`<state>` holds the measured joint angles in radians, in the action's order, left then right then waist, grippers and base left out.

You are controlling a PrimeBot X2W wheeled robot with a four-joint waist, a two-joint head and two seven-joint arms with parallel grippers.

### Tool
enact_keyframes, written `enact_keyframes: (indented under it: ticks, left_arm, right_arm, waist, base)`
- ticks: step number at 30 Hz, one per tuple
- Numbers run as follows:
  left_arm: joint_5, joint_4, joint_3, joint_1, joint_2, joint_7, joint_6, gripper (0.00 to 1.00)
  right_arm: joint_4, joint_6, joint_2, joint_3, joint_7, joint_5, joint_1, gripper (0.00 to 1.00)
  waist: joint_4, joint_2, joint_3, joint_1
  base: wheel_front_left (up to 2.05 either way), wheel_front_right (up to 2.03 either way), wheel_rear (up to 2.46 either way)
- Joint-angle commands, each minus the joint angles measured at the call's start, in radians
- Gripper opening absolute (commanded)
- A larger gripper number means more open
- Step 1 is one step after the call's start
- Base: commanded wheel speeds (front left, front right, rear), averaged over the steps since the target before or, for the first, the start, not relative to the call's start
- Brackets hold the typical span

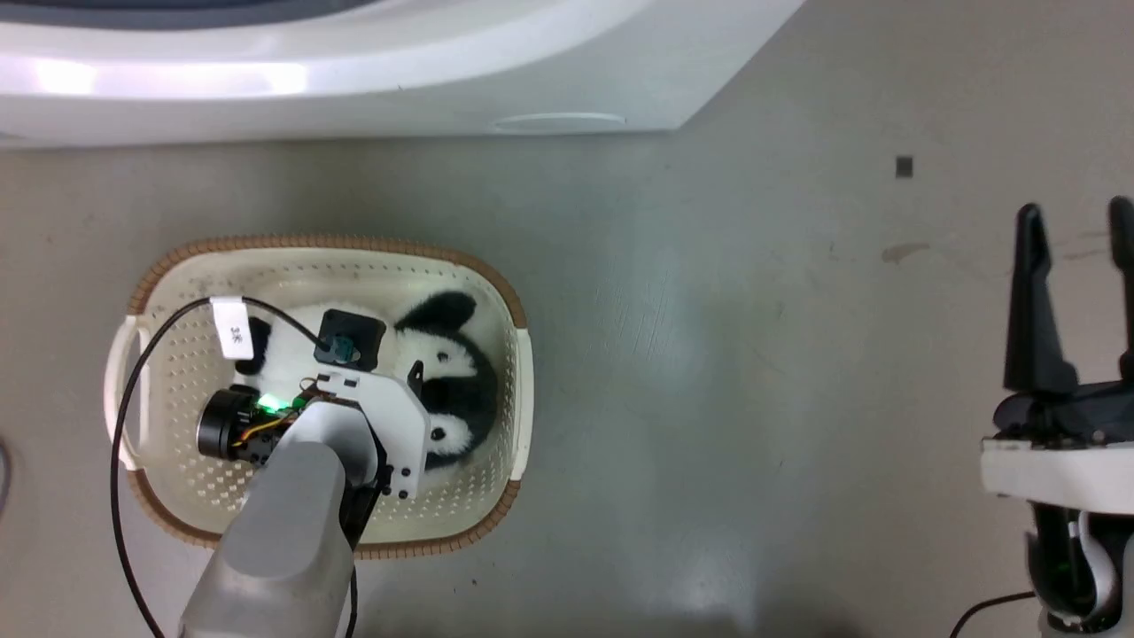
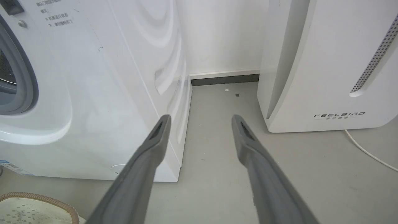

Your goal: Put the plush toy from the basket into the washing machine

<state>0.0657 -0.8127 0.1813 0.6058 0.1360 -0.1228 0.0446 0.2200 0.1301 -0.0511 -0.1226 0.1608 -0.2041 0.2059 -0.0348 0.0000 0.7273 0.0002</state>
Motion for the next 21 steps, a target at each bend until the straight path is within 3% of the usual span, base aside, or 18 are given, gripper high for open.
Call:
enact_keyframes:
  ticks: [1, 21]
  left_arm:
    - [0.014, -0.037, 0.009, 0.04, 0.004, -0.004, 0.005, 1.0]
    - [0.055, -0.232, 0.066, 0.19, 0.031, -0.008, 0.005, 1.0]
  right_arm:
    - [0.017, 0.0, 0.001, -0.009, 0.012, -0.011, 0.03, 1.0]
    - [0.069, 0.0, 0.001, -0.037, 0.051, -0.064, 0.093, 1.0]
  waist:
    - [0.0, 0.0, 0.036, -0.0002]
    - [-0.001, 0.0, 0.22, -0.0002]
  base:
    - [0.0, 0.0, 0.0]
    - [0.0, 0.0, 0.0]
